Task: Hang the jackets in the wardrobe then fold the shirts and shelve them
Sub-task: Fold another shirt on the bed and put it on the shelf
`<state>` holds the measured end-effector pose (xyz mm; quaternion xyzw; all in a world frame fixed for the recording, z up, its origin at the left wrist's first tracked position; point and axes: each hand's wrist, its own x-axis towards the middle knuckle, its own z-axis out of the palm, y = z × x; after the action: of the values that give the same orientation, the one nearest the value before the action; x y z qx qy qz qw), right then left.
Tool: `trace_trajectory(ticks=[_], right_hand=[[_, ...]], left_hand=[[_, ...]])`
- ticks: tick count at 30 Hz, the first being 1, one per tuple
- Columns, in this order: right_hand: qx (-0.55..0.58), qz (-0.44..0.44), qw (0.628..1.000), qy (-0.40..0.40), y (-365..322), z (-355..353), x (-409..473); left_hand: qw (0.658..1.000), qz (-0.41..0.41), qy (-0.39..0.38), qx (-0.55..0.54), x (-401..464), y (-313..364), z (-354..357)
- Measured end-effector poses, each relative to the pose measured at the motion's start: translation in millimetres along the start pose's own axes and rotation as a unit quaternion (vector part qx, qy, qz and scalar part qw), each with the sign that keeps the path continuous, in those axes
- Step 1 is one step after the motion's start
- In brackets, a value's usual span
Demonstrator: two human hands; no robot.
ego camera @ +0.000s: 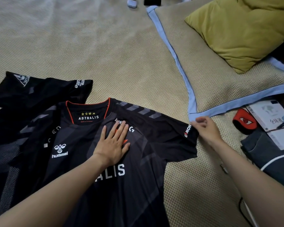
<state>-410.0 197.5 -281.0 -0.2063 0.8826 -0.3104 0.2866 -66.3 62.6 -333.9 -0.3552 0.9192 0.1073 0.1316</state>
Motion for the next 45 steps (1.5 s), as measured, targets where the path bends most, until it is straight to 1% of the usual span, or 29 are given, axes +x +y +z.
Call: trace_trajectory(ticks=[2, 3, 6, 9, 14, 15, 16, 18, 19, 20, 21, 23, 25, 26, 28, 29, 31, 33, 34, 35, 37, 38, 39, 40, 41, 42, 43, 44, 45], right_hand=[[0.004, 0.017, 0.998, -0.056, 3, 1, 2], [-0.001, 0.019, 0.998, -0.055, 5, 1, 4], [0.035, 0.035, 0.999, 0.020, 9, 0, 9], [0.066, 0.056, 0.994, 0.072, 4, 5, 9], [0.030, 0.063, 0.988, 0.140, -3, 16, 8], [-0.009, 0.040, 0.988, 0.149, -6, 18, 4], [-0.070, -0.004, 0.985, 0.156, -11, 20, -2], [-0.182, -0.129, 0.962, 0.155, -27, 31, -18], [-0.200, -0.190, 0.952, 0.132, -38, 41, -27], [-0.195, -0.237, 0.947, 0.092, -52, 53, -38], [-0.185, -0.263, 0.946, 0.044, -67, 67, -50], [-0.176, -0.285, 0.941, -0.052, -97, 101, -71], [-0.162, -0.298, 0.933, -0.122, -124, 139, -91], [-0.152, -0.305, 0.928, -0.150, -137, 160, -102], [-0.122, -0.304, 0.922, -0.205, -162, 202, -127], [-0.101, -0.293, 0.921, -0.235, -172, 223, -140], [-0.073, -0.268, 0.916, -0.289, -192, 262, -167], [-0.063, -0.237, 0.909, -0.338, -206, 297, -193], [-0.065, -0.216, 0.905, -0.359, -212, 312, -203], [-0.075, -0.198, 0.903, -0.375, -216, 324, -212], [-0.100, -0.173, 0.905, -0.375, -223, 340, -224], [-0.100, -0.157, 0.912, -0.367, -226, 344, -228], [-0.092, -0.141, 0.918, -0.358, -228, 347, -229], [-0.088, -0.126, 0.922, -0.354, -231, 347, -229], [-0.082, -0.111, 0.924, -0.356, -235, 348, -228], [-0.067, -0.095, 0.926, -0.358, -239, 348, -226], [-0.048, -0.077, 0.928, -0.362, -241, 350, -225], [-0.032, -0.064, 0.926, -0.369, -243, 350, -224], [-0.022, -0.059, 0.925, -0.374, -245, 350, -224]], left_hand=[[1.000, 0.001, -0.007, 0.008, 0, 0, 0], [1.000, 0.000, -0.008, 0.008, 0, 0, 0], [1.000, -0.004, -0.011, 0.011, 0, 2, 0], [1.000, -0.006, -0.022, 0.020, 1, 2, -1], [0.999, -0.002, -0.035, 0.010, 1, 1, -4], [0.999, 0.002, -0.040, 0.012, 1, 1, -8], [0.999, 0.007, -0.039, 0.015, -1, 1, -12], [1.000, 0.014, 0.002, 0.011, -9, -3, -23], [0.999, 0.005, 0.033, 0.000, -17, -8, -28], [0.998, -0.010, 0.062, -0.014, -27, -18, -31], [0.995, -0.030, 0.089, -0.019, -38, -31, -35], [0.986, -0.090, 0.140, -0.013, -62, -68, -42], [0.967, -0.187, 0.170, -0.007, -87, -113, -50], [0.955, -0.242, 0.173, -0.010, -99, -135, -55], [0.933, -0.332, 0.134, -0.043, -122, -174, -61], [0.926, -0.354, 0.108, -0.081, -130, -187, -63], [0.902, -0.354, 0.088, -0.229, -140, -212, -62], [0.848, -0.342, 0.084, -0.397, -146, -230, -62], [0.817, -0.330, 0.087, -0.465, -149, -237, -63], [0.795, -0.312, 0.086, -0.513, -152, -243, -64], [0.749, -0.280, 0.068, -0.597, -159, -249, -68], [0.713, -0.266, 0.048, -0.647, -162, -251, -71], [0.670, -0.248, 0.017, -0.700, -165, -252, -75], [0.636, -0.231, -0.011, -0.736, -168, -255, -77], [0.622, -0.214, -0.036, -0.752, -171, -257, -80], [0.621, -0.206, -0.058, -0.754, -173, -260, -80], [0.632, -0.204, -0.078, -0.744, -175, -260, -82], [0.653, -0.207, -0.089, -0.723, -176, -262, -81], [0.684, -0.205, -0.088, -0.694, -178, -261, -82]])
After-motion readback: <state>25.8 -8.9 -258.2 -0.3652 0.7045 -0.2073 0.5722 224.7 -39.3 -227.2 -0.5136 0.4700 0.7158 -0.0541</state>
